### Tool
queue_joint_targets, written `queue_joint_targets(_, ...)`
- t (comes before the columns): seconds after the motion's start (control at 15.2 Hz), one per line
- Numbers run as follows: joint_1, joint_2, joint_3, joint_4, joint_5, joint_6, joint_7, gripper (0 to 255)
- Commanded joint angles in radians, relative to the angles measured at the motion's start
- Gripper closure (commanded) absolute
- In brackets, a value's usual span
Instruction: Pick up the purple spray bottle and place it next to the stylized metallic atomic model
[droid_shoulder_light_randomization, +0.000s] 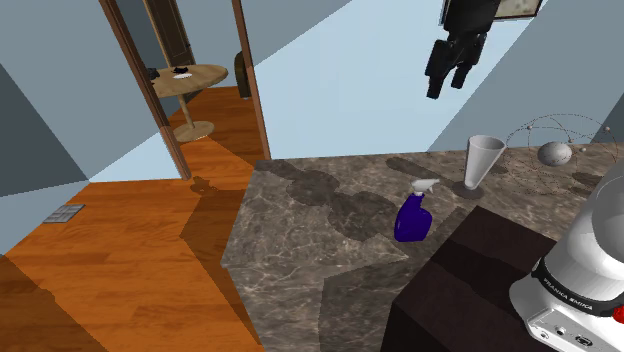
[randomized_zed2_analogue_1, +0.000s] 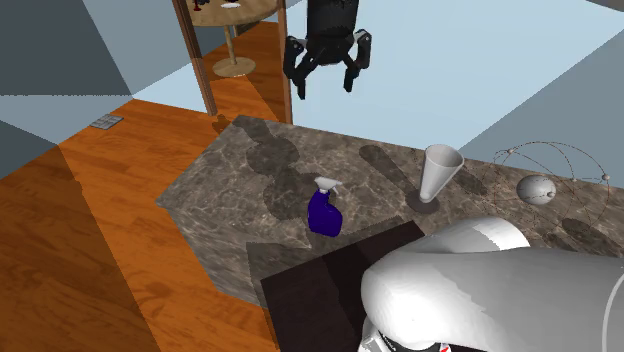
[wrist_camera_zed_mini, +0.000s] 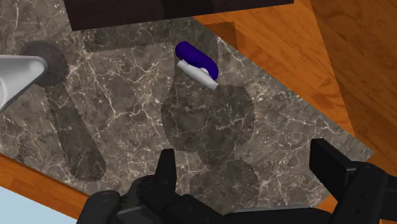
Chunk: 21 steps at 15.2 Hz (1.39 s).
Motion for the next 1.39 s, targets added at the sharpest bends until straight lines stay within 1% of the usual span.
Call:
queue_joint_targets(0.0,0.000,0.000,0.000,0.000,0.000,0.000,0.000,0)
queue_joint_targets(0.4,0.041,0.020,0.042,-0.183,-0.061,0.187,-0.088,0)
queue_joint_targets(0.79,0.068,0.086,0.082,-0.342,-0.137,0.397,-0.157,0)
queue_joint_targets(1.12,0.066,0.187,0.118,-0.449,-0.228,0.595,-0.189,0)
queue_joint_targets(1.32,0.059,0.210,0.120,-0.466,-0.241,0.636,-0.184,0)
